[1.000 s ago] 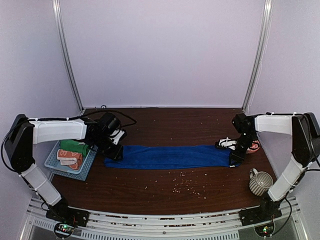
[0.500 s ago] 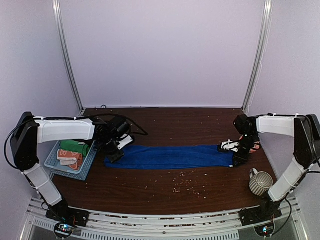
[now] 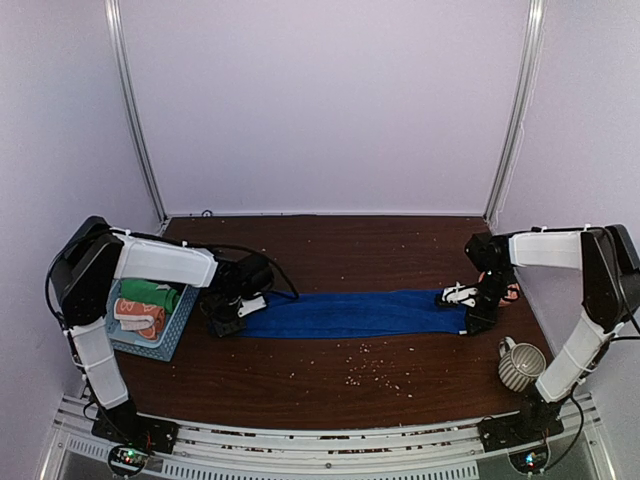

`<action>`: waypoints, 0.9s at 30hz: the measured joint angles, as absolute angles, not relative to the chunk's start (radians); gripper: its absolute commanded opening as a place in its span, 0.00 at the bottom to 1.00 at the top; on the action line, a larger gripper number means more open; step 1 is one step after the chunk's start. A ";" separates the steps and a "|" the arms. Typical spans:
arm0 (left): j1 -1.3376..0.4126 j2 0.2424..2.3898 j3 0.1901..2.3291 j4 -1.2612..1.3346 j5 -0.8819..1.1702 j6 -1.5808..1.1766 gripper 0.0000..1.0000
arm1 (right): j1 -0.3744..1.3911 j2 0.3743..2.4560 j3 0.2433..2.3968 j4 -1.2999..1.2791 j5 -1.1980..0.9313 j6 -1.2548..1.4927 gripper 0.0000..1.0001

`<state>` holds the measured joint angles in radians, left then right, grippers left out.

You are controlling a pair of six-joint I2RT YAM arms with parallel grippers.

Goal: Roll the towels
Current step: Smooth out the towel at the center of the board.

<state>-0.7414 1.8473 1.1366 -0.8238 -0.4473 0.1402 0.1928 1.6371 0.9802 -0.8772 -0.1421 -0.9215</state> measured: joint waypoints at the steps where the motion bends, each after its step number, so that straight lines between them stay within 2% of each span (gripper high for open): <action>1: -0.743 1.852 1.139 -0.824 -0.458 0.141 0.13 | 0.191 1.639 0.980 -0.877 -0.140 -0.921 0.38; 6: -0.751 1.826 1.140 -0.825 -0.492 0.146 0.15 | 0.175 1.646 0.980 -0.875 -0.133 -0.921 0.38; 12: -0.766 1.736 1.126 -0.821 -0.502 0.160 0.00 | 0.161 1.665 0.980 -0.874 -0.133 -0.922 0.36; 13: -0.767 1.731 1.125 -0.821 -0.503 0.163 0.00 | 0.160 1.670 0.980 -0.874 -0.133 -0.923 0.36; 19: -0.789 1.718 1.069 -0.804 -0.546 0.194 0.00 | 0.148 1.689 0.992 -0.880 -0.133 -0.940 0.28; 27: -0.834 1.599 0.963 -0.773 -0.625 0.253 0.00 | 0.100 1.729 1.042 -0.907 -0.134 -0.972 0.16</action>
